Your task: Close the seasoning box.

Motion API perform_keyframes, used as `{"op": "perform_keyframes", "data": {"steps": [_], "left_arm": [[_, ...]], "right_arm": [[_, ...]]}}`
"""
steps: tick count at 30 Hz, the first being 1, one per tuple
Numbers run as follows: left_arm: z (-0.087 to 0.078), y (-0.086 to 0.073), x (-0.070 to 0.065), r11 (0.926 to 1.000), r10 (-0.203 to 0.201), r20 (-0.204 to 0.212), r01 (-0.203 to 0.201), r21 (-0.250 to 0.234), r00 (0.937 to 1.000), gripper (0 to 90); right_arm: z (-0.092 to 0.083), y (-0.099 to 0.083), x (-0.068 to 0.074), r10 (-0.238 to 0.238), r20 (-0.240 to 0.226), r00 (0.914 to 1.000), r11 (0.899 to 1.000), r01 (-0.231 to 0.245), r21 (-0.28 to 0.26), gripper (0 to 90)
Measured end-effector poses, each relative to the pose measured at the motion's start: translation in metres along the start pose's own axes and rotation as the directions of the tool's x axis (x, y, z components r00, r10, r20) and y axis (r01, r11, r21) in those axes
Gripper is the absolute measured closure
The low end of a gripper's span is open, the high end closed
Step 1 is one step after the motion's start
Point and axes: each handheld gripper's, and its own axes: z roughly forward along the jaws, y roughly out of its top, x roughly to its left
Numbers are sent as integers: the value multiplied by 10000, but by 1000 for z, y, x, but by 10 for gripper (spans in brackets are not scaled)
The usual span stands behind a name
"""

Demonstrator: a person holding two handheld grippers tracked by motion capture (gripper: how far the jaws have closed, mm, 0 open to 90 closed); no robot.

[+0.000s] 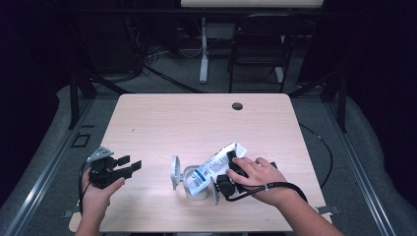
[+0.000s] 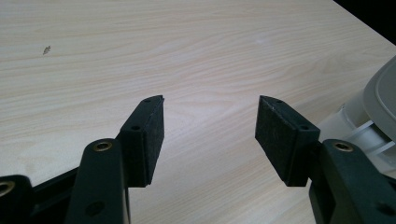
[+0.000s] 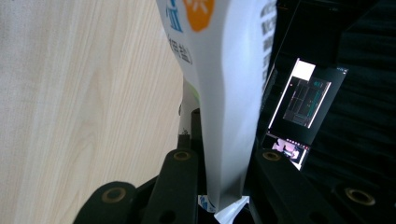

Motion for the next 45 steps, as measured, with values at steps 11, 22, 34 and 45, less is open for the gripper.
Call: {"op": "perform_keyframes", "data": {"steps": [11,22,34,45], "left_arm": [[0,0,0,9999,8,20,-8,116,10000,425],[0,0,0,9999,5,12,-6,143,10000,425],[3,-1,-2,9999,13,7,-13,110,10000,425],[-1,0,2,9999,-117,-53,117,-14,9999,425]], "right_arm": [[-1,-3,1,573,-355,9977,9984,-572,33,832],[0,-5,2,1512,-503,9872,9882,-1523,-188,833],[-2,-9,9,2719,-1160,9553,9605,-2768,-283,835],[0,-12,11,3619,-1671,9171,9265,-3737,-445,836]]}}
